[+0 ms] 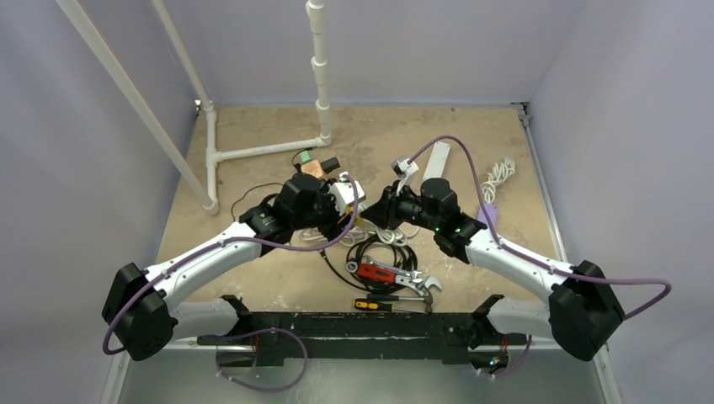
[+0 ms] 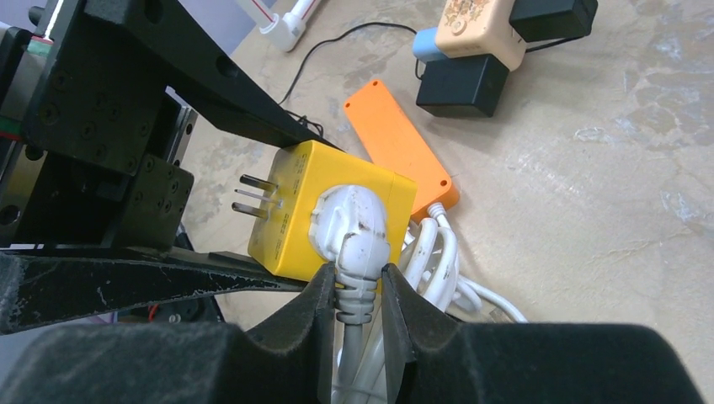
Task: Pull the plug off the socket
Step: Remove the plug from the socket.
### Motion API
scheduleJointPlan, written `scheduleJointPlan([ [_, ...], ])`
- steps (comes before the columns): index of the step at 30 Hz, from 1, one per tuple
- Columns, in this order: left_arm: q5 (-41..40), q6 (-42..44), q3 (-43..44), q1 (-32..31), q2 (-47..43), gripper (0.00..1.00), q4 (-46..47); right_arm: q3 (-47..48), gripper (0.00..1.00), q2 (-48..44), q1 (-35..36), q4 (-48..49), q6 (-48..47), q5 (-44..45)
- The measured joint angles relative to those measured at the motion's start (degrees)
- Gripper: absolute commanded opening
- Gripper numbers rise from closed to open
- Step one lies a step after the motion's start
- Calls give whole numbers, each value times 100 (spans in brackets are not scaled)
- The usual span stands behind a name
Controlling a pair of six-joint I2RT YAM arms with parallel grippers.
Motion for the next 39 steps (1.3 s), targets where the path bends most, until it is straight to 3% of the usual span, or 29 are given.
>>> scheduleJointPlan([
  [10,-35,0,0,0,0,0,-42,76,0,-42,109,-234,61,337],
  [18,17,-7,2,-39,20,0,216,52,0,-52,-533,-90,0,-754],
  [26,57,-42,15,-48,66,0,216,-68,0,46,-745,181,-22,-1252],
  [34,-166,-306,142,-90,232,0,216,-68,0,-9,-671,136,61,-850],
  [39,-286,-409,162,-87,256,0,133,-52,0,-188,-125,-125,203,229],
])
